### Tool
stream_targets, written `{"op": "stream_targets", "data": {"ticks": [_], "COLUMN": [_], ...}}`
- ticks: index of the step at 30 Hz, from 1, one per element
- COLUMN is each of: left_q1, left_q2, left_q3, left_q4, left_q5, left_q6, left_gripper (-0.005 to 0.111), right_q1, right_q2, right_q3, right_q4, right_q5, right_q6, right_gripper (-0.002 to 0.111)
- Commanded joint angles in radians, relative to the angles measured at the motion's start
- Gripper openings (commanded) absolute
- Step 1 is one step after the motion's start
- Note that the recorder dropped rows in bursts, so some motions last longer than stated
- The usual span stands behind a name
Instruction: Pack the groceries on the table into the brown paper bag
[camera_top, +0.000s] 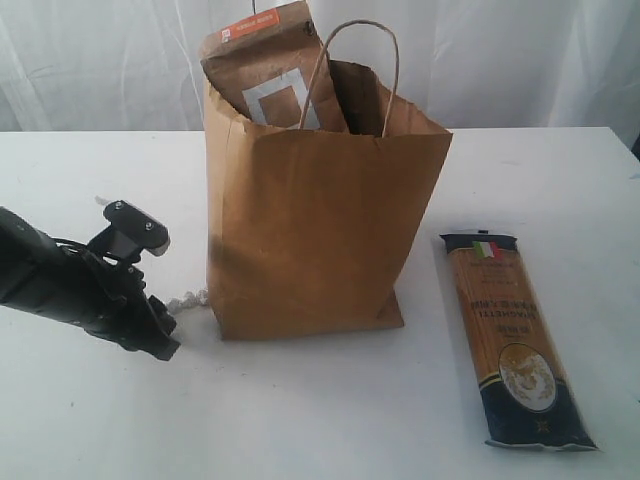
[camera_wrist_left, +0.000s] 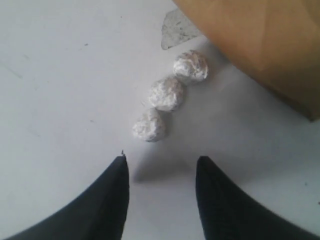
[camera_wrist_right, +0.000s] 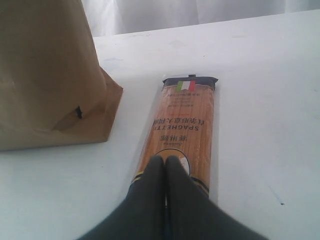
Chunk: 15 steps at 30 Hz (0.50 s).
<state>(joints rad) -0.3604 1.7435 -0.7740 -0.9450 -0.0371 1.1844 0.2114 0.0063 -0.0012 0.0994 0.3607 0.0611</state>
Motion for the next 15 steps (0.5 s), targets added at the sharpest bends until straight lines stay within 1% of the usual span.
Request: {"op": "stream_targets", "data": {"ticks": [1,3,9,11,15], "left_q1": [0.003,0.003,0.003,0.003,0.003], "left_q2": [0.017,0.021,0.042,0.049,0.049], "left_q3": [0.005,0.005,0.003,-0.006,-0.032], "left_q4": [-0.005,-0.005,0.019,0.019,0.019], "left_q5": [0.0,-0.009,-0.022,-0.02,-0.015], "left_q6": [0.001,0.001,0.001,-0.002,-0.002], "left_gripper": [0.047,0.047,0.046,0.041,0.023], "right_q1": [-0.003,-0.003,-0.003,-0.003,-0.003], "right_q2": [-0.006,-0.006,-0.006,-0.006,-0.006], "right_q3": [0.001,0.001,0.001,0.001,0.001], "right_q4": [0.002,0.002,0.002,0.002,0.002], "right_q5": [-0.01,-0.01,-0.01,-0.01,-0.01], "right_q6": [0.012,0.056,0.056,0.056,0.056], "right_gripper": [0.0,0.0,0.0,0.0,0.0]}}
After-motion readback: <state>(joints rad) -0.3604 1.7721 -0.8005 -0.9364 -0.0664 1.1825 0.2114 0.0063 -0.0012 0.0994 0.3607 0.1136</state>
